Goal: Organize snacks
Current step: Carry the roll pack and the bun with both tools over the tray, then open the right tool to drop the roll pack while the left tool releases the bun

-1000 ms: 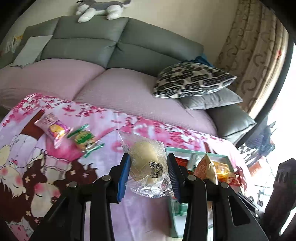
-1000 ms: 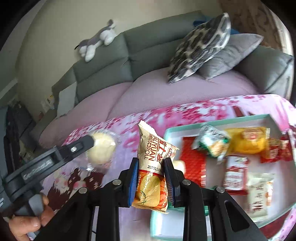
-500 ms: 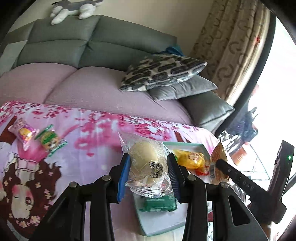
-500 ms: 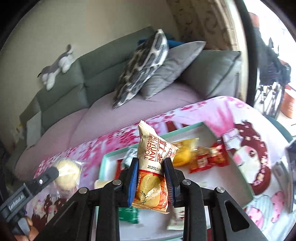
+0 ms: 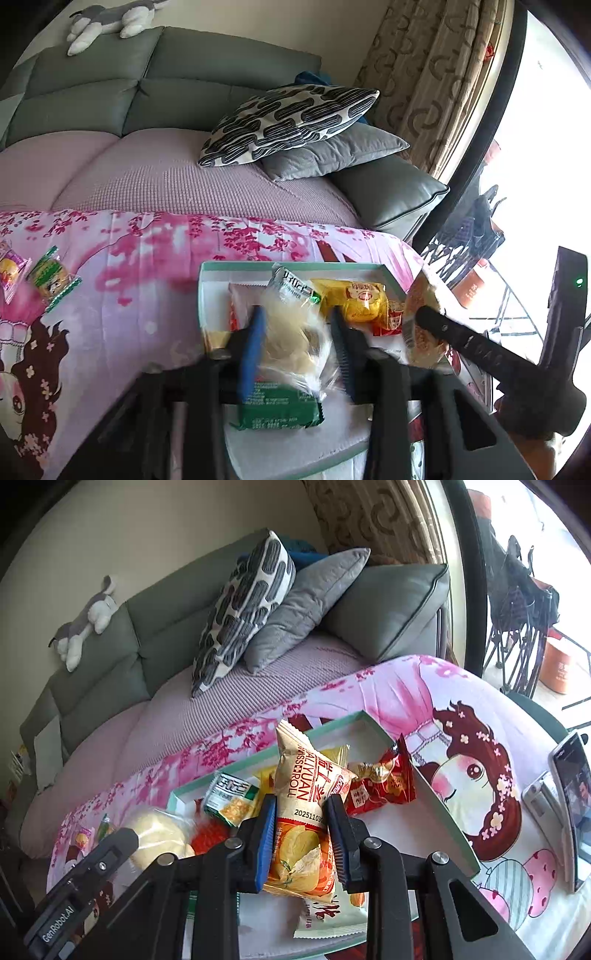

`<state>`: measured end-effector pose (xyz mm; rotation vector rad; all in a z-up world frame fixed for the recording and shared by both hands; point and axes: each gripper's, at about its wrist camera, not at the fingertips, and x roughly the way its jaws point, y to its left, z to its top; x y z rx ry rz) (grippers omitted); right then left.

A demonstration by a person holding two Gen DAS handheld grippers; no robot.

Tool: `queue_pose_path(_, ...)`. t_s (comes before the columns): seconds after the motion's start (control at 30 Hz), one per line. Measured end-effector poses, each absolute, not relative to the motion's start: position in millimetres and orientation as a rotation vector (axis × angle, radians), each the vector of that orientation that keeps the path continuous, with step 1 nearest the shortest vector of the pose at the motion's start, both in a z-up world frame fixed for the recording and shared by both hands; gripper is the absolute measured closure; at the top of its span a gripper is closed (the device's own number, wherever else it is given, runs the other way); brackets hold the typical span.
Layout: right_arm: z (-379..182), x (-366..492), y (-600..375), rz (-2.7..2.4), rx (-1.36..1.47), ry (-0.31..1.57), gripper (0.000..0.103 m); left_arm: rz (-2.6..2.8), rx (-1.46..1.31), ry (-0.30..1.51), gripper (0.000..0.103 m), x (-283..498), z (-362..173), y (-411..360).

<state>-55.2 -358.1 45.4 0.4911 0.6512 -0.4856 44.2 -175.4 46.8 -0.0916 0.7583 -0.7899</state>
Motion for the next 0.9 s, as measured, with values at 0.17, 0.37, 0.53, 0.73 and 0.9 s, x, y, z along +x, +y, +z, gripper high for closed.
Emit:
queue_pose_path(0.17,30,-49,-361,-0.480,0.504,0.688,0.073,-0.768,-0.049,0.783,0.075,50,34,-189)
queue_pose_path(0.37,21,-44,-362,-0.481,0.502,0.723,0.073,-0.757,-0.036,0.839,0.075,51,25,-189)
queue_pose_path(0.53,11,-40,-364,-0.489,0.505,0.759,0.073,-0.741,-0.023,0.867,0.075,53,19,-189)
queue_pose_path(0.73,4,-35,-363,-0.497,0.501,0.797,0.071,-0.729,-0.020,0.895,0.075,56,14,-188)
queue_pose_path(0.9,4,-34,-362,-0.505,0.490,0.806,0.071,-0.726,-0.015,0.905,0.075,56,11,-190)
